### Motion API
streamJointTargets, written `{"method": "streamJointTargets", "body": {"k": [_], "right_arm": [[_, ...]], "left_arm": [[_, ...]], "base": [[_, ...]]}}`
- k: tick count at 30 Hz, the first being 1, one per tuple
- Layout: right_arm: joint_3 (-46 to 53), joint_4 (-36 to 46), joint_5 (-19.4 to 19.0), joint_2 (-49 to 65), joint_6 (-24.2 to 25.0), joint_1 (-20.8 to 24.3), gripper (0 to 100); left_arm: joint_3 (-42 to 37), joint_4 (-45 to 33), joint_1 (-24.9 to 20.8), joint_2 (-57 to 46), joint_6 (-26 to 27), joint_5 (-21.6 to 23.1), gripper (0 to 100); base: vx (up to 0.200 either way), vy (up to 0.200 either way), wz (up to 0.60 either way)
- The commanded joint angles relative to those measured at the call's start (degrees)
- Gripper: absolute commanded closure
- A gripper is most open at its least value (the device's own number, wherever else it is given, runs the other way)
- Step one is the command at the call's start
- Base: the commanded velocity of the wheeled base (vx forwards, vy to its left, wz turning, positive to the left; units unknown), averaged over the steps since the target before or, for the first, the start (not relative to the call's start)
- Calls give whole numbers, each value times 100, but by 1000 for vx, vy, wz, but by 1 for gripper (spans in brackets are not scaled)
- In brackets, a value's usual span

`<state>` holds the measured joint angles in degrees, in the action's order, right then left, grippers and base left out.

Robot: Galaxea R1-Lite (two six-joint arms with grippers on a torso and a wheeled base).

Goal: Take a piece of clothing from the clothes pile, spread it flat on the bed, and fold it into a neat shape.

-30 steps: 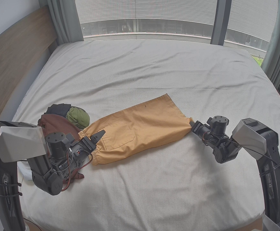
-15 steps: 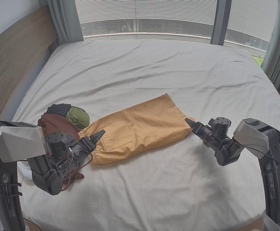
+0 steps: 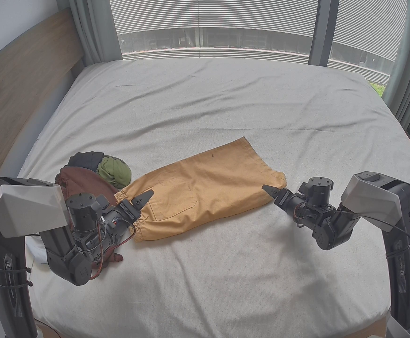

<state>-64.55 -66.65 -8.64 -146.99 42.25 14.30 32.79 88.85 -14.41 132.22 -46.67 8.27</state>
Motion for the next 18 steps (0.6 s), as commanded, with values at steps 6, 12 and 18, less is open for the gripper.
{"method": "streamJointTargets", "body": {"k": [6, 12, 18], "right_arm": [[-576, 451, 3, -321, 20, 416, 0], [-1139, 802, 29, -611, 99, 679, 0], [-1499, 802, 29, -761, 345, 811, 0]], "left_arm": [[-10, 1, 0, -3, 0, 0, 0], [-1, 1, 26, -3, 0, 0, 0], [-1, 1, 26, 6, 0, 0, 0]], "base": [[0, 0, 0], [0, 0, 0], [0, 0, 0]]}}
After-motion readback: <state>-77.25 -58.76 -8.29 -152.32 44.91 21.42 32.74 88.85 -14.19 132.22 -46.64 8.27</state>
